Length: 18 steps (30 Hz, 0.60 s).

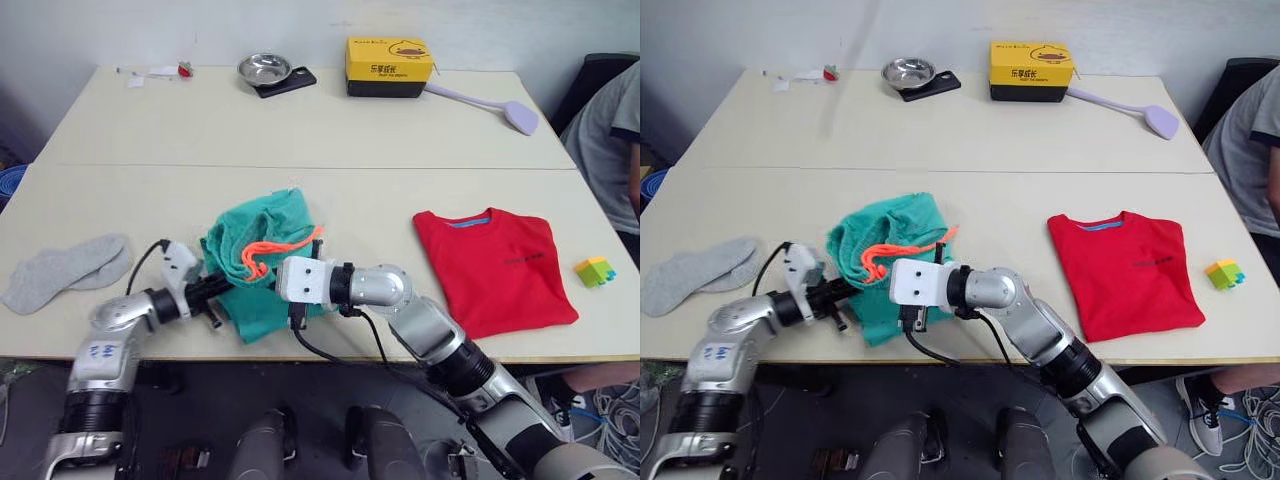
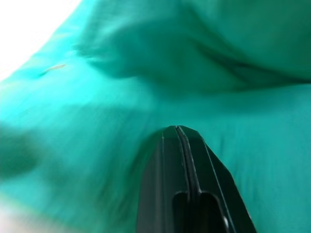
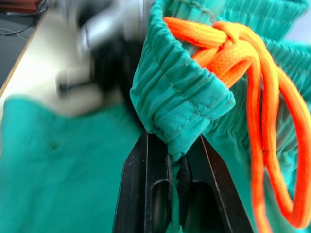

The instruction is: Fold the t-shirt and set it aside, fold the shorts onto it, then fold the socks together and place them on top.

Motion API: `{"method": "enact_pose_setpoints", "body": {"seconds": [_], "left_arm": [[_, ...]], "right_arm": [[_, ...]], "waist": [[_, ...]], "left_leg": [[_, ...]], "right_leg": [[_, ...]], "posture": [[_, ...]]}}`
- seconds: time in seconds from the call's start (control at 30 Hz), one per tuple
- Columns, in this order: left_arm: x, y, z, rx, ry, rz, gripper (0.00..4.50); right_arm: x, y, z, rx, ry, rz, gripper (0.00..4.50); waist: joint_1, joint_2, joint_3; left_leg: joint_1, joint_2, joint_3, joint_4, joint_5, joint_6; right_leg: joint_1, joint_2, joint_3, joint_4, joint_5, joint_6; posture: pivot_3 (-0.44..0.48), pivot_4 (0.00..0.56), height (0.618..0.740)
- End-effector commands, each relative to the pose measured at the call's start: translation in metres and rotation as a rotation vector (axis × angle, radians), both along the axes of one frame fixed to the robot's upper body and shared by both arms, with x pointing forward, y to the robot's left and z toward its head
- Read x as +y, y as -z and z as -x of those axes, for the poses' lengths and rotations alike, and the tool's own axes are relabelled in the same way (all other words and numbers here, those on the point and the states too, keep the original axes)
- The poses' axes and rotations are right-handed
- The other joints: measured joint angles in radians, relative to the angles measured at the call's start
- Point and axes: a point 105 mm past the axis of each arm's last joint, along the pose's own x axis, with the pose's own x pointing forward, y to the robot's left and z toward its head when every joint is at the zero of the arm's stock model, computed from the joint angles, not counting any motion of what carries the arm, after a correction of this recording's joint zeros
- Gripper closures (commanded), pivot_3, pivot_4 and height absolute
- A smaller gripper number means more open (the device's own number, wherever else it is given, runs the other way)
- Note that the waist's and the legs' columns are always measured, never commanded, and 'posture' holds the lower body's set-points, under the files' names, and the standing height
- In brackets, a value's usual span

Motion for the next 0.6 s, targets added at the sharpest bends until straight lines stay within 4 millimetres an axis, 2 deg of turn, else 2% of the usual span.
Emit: {"method": "enact_pose_setpoints", "body": {"seconds": [0.03,0.1,0.13,0.17,0.27,0.37,0.5,0.6], "left_arm": [[0.018,-0.021,0.007,-0.052,0.001,0.001,4.50],[0.024,-0.032,0.009,-0.063,-0.004,0.008,4.50],[0.027,-0.038,0.010,-0.071,-0.005,0.026,4.50],[0.028,-0.047,0.010,-0.089,-0.001,0.051,4.50],[0.028,-0.073,0.014,-0.136,0.022,0.154,4.50],[0.031,-0.084,0.020,-0.134,0.051,0.189,4.50],[0.021,-0.098,0.028,-0.130,0.147,0.218,4.50],[0.002,-0.106,0.033,-0.121,0.258,0.211,4.50]], "right_arm": [[0.007,0.001,0.005,0.015,-0.020,-0.011,4.48],[0.009,0.003,0.014,0.101,-0.073,-0.036,4.48],[0.010,0.003,0.017,0.130,-0.097,-0.044,3.94],[0.010,0.000,0.021,0.142,-0.128,-0.054,3.74],[0.004,-0.017,0.035,0.236,-0.249,-0.135,2.67],[-0.012,-0.031,0.042,0.293,-0.331,-0.166,1.62],[-0.049,-0.045,0.046,0.415,-0.360,-0.192,1.62],[-0.066,-0.042,0.028,0.434,-0.225,-0.207,2.28]], "waist": [[0.001,0.000,0.000],[0.003,0.000,0.000],[0.004,0.000,0.000],[0.005,0.000,0.000],[0.008,0.000,0.000],[0.008,0.000,0.001],[0.011,0.000,0.001],[0.011,0.000,0.001]], "left_leg": [[0.000,0.000,0.000,0.000,0.000,0.000],[0.000,0.000,0.000,-0.001,0.000,0.000],[0.000,0.000,0.000,-0.001,0.000,-0.001],[0.000,0.000,0.000,-0.002,0.000,-0.001],[0.000,-0.001,0.000,-0.003,0.000,0.000],[0.000,-0.001,0.000,-0.003,0.000,0.000],[0.000,-0.001,0.000,-0.003,-0.001,0.000],[0.000,-0.001,-0.001,-0.003,-0.001,0.000]], "right_leg": [[0.000,0.000,0.000,0.000,0.000,0.000],[0.000,0.000,0.000,0.000,0.000,0.000],[0.000,0.000,0.000,-0.001,0.000,0.000],[0.000,0.000,0.000,-0.001,0.000,0.000],[0.000,-0.001,0.000,-0.003,0.000,0.000],[0.000,-0.001,0.000,-0.003,0.000,0.000],[0.000,-0.001,0.000,-0.003,0.000,0.000],[0.000,-0.001,0.000,-0.004,0.000,0.000]], "posture": [[0.000,0.150,0.740],[0.000,0.150,0.740],[0.000,0.150,0.740],[0.000,0.150,0.740],[0.000,0.150,0.740],[0.000,0.150,0.740],[0.000,0.150,0.740],[0.000,0.150,0.740]]}}
